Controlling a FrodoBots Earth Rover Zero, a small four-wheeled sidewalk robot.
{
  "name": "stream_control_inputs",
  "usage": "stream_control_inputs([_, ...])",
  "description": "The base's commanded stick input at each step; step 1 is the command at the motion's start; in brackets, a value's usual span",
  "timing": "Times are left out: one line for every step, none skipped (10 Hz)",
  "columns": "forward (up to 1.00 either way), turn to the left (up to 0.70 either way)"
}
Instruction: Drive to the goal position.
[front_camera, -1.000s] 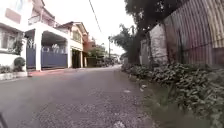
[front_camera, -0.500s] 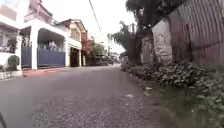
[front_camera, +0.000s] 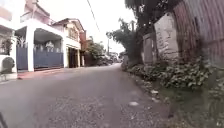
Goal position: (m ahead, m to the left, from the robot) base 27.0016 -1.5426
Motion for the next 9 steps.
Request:
stream_control_inputs([0.70,0.00])
stream_control_inputs([0.70,0.00])
stream_control_inputs([0.70,0.00])
stream_control_inputs([0.70,0.00])
stream_control_inputs([0.70,0.00])
stream_control_inputs([0.70,0.00])
stream_control_inputs([0.70,0.00])
stream_control_inputs([0.70,0.00])
stream_control_inputs([0.70,0.00])
